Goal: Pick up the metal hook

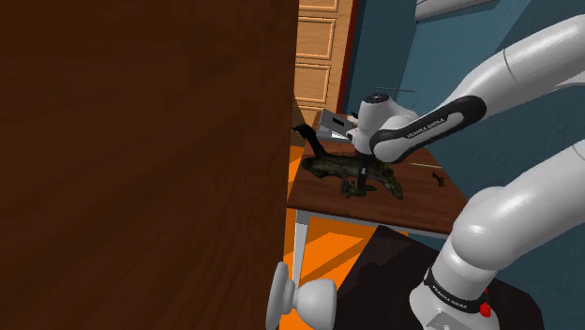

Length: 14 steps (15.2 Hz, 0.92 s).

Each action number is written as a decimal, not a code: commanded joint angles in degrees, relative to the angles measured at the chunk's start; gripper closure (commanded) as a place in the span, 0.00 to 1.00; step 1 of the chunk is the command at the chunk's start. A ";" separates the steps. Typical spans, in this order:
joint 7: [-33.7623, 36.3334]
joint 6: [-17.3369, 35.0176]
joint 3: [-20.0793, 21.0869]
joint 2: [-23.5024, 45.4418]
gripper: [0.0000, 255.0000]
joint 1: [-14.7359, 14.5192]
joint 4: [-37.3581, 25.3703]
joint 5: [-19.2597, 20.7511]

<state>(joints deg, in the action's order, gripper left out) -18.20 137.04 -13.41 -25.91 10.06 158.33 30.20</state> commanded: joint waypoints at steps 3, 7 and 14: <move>-0.03 10.12 -2.17 9.29 0.00 3.62 -1.43 7.53; 2.13 14.23 -2.40 13.27 0.00 4.78 -1.48 10.58; 5.80 18.50 -2.33 17.62 1.00 5.91 -1.36 14.28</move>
<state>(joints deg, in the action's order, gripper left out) -12.63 155.36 -15.64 -8.61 15.81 156.81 44.24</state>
